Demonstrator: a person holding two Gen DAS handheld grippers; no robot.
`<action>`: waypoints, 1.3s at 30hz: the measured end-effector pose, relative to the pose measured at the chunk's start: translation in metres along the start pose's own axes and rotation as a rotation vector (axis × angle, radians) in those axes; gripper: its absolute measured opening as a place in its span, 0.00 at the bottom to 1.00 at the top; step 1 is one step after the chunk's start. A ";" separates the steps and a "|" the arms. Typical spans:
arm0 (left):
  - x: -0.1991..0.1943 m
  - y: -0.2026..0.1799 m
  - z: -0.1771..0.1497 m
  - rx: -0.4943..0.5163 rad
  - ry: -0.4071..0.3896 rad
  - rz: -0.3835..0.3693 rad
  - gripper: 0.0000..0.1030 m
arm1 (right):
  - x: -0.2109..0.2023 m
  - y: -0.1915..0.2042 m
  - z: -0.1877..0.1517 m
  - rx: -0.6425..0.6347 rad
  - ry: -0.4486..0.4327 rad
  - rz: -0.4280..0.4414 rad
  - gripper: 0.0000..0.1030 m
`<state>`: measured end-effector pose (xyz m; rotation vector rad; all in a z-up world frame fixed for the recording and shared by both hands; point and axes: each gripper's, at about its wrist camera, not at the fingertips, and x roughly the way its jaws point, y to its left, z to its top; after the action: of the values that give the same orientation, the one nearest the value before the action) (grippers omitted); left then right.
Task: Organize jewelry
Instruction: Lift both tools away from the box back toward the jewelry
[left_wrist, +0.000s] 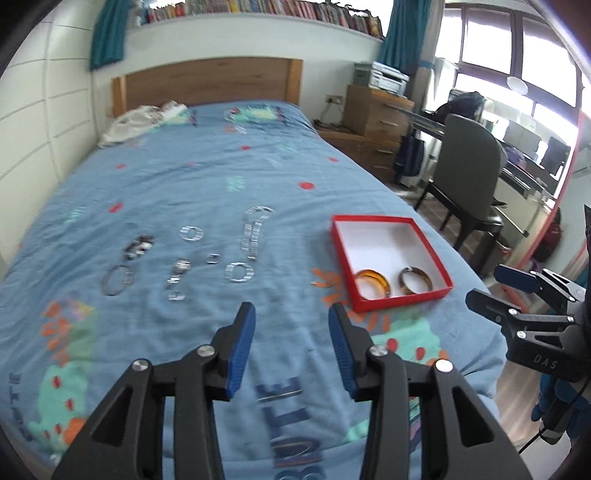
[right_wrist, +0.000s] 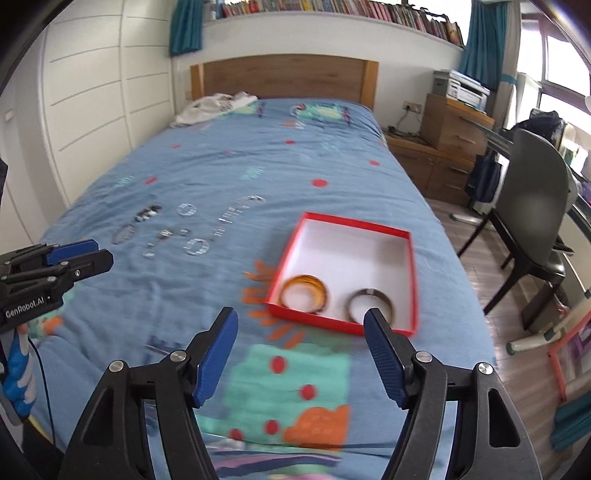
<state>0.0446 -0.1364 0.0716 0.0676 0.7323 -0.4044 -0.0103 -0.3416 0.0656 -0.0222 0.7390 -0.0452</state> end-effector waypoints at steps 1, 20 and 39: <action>-0.013 0.008 -0.003 -0.006 -0.019 0.021 0.39 | -0.005 0.012 0.000 -0.003 -0.013 0.018 0.68; -0.079 0.121 -0.042 -0.198 -0.103 0.194 0.43 | -0.026 0.132 0.006 -0.051 -0.067 0.125 0.66; 0.022 0.228 -0.063 -0.336 0.030 0.217 0.43 | 0.085 0.161 0.028 -0.043 0.071 0.138 0.46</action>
<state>0.1066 0.0786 -0.0077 -0.1625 0.8049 -0.0703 0.0767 -0.1845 0.0232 -0.0102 0.8111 0.1025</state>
